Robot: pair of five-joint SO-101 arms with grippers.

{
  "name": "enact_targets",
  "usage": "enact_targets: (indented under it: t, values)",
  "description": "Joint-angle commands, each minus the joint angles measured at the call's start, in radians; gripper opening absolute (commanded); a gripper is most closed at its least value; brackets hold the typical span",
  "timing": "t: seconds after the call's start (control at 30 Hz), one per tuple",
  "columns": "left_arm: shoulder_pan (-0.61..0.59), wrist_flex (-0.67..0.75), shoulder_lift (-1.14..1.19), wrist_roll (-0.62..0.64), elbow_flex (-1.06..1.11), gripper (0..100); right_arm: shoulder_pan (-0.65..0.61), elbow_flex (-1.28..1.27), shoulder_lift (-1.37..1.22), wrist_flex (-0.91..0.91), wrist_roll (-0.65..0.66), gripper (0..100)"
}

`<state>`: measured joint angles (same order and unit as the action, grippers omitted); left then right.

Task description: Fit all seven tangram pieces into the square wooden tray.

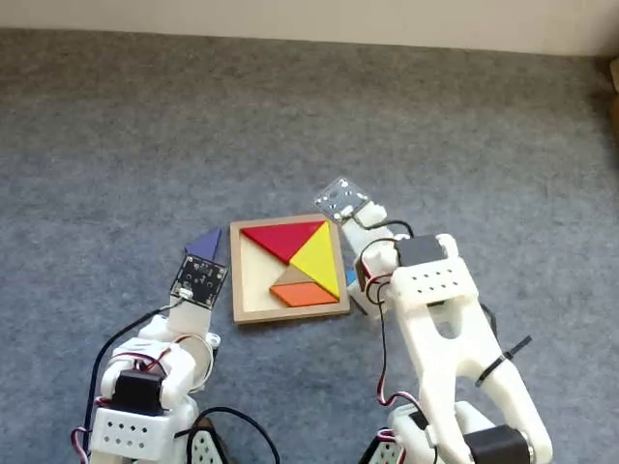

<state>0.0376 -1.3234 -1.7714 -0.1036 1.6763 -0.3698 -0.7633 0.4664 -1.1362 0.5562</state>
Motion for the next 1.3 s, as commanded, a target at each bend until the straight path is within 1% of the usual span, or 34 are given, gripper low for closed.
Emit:
enact_targets:
  t: [0.0,0.13,0.23,0.37,0.57,0.7,0.87,0.97,1.07,1.27]
  values:
    - [0.013,-0.005,-0.056,0.0,0.021,5,-0.051,0.071,0.045,0.007,-0.015,4.8]
    - [0.013,-0.005,-0.056,0.0,0.021,5,-0.064,0.128,0.045,0.007,-0.02,4.8]
    - [0.013,-0.005,-0.056,0.0,0.021,5,-0.071,0.179,0.045,0.028,-0.086,4.8]
    - [0.013,-0.005,-0.056,0.0,0.021,5,-0.111,0.206,0.045,0.117,-0.137,4.8]
    - [0.013,-0.005,-0.056,0.0,0.021,5,-0.205,0.185,0.042,0.321,-0.209,4.8]
    - [0.013,-0.005,-0.056,0.0,0.021,5,-0.277,0.067,0.024,0.489,-0.224,4.8]
    - [0.013,-0.005,-0.056,0.0,0.021,5,-0.358,-0.11,-0.045,0.769,-0.219,4.8]
    - [0.013,-0.005,-0.056,0.0,0.021,5,-0.386,-0.163,-0.11,0.872,-0.219,4.8]
    - [0.013,-0.005,-0.056,0.0,0.021,5,-0.395,-0.17,-0.189,0.909,-0.218,4.8]
    - [0.013,-0.005,-0.056,0.0,0.021,5,-0.397,-0.105,-0.321,0.906,-0.218,4.8]
